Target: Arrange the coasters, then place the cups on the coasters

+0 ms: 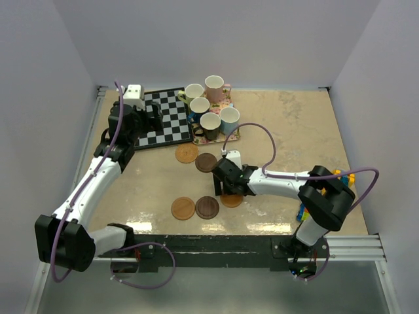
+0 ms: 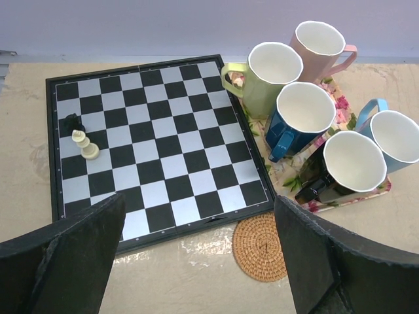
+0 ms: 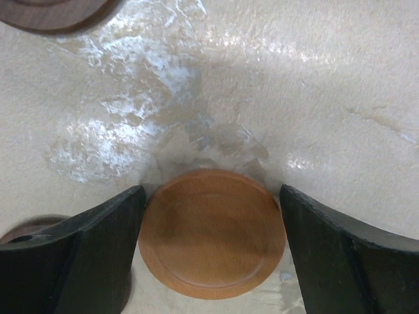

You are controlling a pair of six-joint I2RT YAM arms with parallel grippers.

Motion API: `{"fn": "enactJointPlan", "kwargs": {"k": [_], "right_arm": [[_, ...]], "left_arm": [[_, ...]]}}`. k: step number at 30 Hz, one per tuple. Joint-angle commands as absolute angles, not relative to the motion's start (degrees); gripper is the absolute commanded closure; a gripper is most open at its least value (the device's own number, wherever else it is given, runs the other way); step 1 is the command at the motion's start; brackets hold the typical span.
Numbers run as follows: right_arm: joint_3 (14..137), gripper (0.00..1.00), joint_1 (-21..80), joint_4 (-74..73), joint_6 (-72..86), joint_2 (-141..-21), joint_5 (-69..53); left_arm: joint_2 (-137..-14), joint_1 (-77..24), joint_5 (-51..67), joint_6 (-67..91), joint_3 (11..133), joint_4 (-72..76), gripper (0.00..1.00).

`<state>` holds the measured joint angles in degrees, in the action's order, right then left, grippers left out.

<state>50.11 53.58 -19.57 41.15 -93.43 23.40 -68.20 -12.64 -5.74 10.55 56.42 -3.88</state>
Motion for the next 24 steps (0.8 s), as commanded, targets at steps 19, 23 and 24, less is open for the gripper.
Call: {"fn": "enactJointPlan", "kwargs": {"k": [19,23,24], "right_arm": [[55.73,0.44,49.14,-18.20,37.18,-92.11,23.82],[53.97,0.57,47.82,-16.88,37.26,-92.20,23.29],[53.44,0.60,47.46,-16.88,37.44,-92.11,23.29]], "left_arm": [[-67.06,-13.36,-5.89,11.16,56.43,-0.97,0.00],[-67.06,-13.36,-5.98,11.16,56.51,-0.97,0.00],[-67.15,-13.36,-6.06,11.16,56.43,-0.97,0.00]]}}
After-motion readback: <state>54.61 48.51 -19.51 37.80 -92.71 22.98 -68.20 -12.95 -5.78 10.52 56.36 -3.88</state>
